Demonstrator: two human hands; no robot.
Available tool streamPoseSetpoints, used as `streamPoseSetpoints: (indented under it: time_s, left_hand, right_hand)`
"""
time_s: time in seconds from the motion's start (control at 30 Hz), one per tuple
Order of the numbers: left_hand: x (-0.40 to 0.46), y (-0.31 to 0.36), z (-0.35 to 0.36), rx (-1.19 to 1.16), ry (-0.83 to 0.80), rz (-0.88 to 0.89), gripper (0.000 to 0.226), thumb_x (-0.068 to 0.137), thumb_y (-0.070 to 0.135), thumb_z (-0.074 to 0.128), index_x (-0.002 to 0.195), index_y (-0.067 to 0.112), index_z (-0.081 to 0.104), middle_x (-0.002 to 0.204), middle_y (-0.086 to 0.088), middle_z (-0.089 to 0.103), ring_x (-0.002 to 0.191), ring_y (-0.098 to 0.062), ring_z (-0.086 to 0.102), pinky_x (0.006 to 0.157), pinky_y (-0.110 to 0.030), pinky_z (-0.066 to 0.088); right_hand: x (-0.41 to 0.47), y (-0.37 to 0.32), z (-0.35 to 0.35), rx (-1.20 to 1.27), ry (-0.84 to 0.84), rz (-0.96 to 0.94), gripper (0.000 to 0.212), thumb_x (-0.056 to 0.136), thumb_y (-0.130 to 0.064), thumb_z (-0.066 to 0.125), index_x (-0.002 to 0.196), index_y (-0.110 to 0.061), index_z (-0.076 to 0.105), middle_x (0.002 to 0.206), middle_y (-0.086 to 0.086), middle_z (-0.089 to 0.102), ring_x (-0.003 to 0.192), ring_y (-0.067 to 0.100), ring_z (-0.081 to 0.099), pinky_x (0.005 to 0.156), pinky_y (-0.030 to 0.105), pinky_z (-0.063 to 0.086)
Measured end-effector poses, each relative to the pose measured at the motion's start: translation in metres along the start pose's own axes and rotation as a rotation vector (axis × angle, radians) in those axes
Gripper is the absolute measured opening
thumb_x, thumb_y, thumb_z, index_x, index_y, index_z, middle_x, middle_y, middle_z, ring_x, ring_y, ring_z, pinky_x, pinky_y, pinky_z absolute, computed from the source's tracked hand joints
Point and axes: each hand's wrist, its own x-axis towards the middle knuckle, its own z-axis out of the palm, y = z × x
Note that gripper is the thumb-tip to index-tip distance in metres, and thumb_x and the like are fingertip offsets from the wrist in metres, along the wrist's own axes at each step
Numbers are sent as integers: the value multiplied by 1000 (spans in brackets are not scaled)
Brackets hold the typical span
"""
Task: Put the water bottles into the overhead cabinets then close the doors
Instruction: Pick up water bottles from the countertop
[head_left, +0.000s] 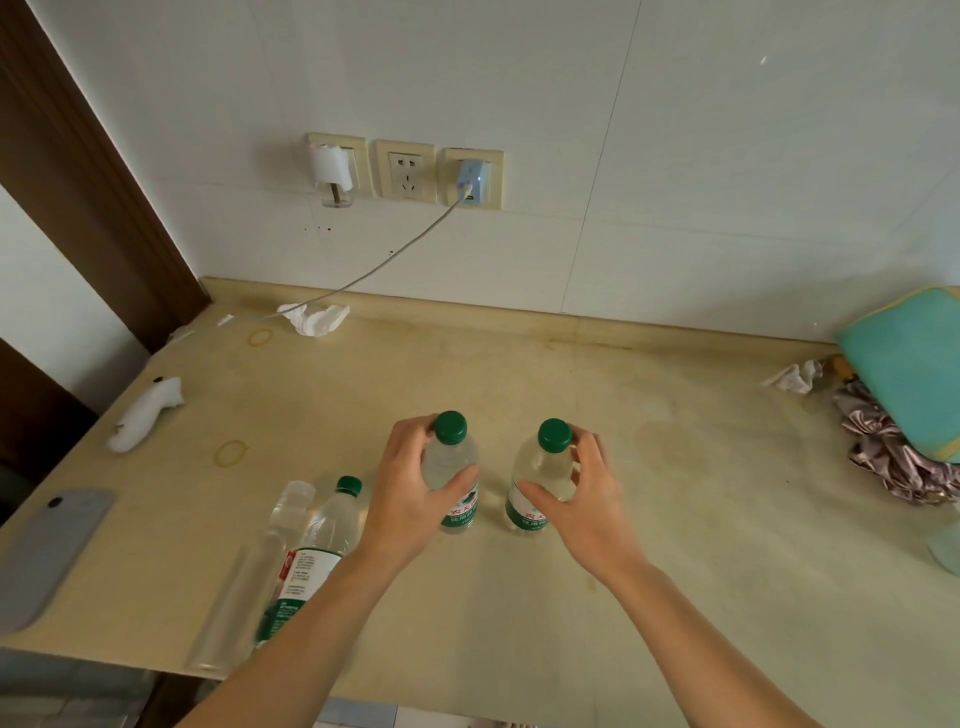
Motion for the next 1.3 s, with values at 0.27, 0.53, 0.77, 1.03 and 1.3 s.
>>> streamPoseSetpoints:
  time_s: [0.27,0.53,0.77,1.03,1.3]
  left_hand:
    - [-5,-7,1,-26,-47,-117,68,74,33,89,129,34,49,126,15,53,120,0,51,96,-11,39]
    - [-12,-25,14,-146,-131,-419,76,66,28,93,127,37,48,122,11,61,113,-9,60,82,-22,54]
    - [-16,-36,21,-187,-97,-485,72,57,35,92,117,41,52,106,22,65,100,-1,65,73,-16,52]
    - [-5,-24,17,-181,-79,-436,60,59,30,91,107,36,55,97,17,68,94,-7,67,82,-31,57]
    - [38,44,-5,-241,-102,-178,58,61,36,92,106,40,55,101,19,68,96,-2,66,75,-17,54]
  right_hand:
    - [-7,9,0,65,-31,82,84,73,-46,85,138,-49,32,130,-38,43,120,-12,48,92,15,42]
    - [5,37,9,143,-144,200,101,66,-39,91,147,-40,31,138,-18,48,122,2,54,86,15,46]
    - [8,49,27,222,-130,255,74,57,-43,87,118,-41,47,108,-15,64,95,-1,64,72,13,51]
    - [6,35,30,218,22,269,55,62,-34,91,104,-42,56,93,-22,72,81,-1,70,63,15,54]
    - [2,-43,-13,283,212,83,51,66,-36,90,103,-49,58,98,-23,74,87,-2,72,66,11,54]
